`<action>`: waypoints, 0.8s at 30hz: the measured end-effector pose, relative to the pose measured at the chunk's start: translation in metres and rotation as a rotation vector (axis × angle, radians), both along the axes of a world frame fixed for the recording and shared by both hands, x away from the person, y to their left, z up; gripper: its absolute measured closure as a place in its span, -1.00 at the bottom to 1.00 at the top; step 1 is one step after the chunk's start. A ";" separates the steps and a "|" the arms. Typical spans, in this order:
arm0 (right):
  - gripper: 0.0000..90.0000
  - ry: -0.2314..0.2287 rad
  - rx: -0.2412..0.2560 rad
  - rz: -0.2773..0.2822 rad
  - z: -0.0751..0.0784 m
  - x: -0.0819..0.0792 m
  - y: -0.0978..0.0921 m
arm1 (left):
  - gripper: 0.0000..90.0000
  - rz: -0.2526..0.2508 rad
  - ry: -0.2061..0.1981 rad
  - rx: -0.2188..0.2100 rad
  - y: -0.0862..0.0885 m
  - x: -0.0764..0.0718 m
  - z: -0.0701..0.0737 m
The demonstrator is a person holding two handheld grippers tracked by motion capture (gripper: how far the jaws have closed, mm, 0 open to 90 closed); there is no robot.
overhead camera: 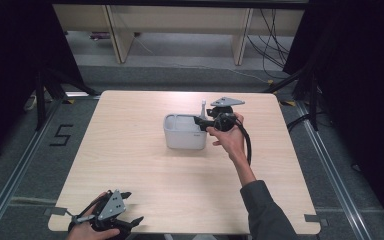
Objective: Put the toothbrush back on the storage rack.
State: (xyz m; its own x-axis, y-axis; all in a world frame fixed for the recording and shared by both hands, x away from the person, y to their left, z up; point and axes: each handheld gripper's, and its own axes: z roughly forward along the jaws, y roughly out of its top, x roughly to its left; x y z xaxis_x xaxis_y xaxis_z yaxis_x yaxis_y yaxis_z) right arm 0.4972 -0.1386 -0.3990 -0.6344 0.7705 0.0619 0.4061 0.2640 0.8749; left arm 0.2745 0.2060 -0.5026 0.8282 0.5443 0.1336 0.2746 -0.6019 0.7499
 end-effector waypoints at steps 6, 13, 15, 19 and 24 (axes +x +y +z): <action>-0.20 -0.008 -0.010 0.003 0.003 -0.004 -0.001 | -0.67 0.002 0.000 -0.001 0.000 0.000 0.000; -0.22 -0.007 0.007 0.000 0.003 -0.010 -0.004 | -0.67 0.012 -0.006 -0.002 0.000 0.000 0.000; -0.23 -0.016 -0.004 0.007 0.003 -0.011 -0.006 | -0.67 0.011 -0.007 0.003 0.000 -0.001 0.000; -0.23 -0.022 -0.003 0.021 0.003 -0.014 -0.010 | -0.67 0.011 -0.006 0.002 0.000 0.000 0.000; -0.25 -0.038 0.004 0.015 0.003 -0.019 -0.014 | -0.67 0.009 0.001 0.001 0.001 0.000 0.000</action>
State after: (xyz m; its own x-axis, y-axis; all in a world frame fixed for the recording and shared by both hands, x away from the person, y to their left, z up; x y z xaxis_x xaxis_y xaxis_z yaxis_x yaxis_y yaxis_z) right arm 0.4786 -0.1523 -0.3962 -0.6479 0.7607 0.0410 0.3689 0.2662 0.8905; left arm 0.2746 0.2066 -0.5026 0.8237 0.5512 0.1332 0.2805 -0.6003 0.7490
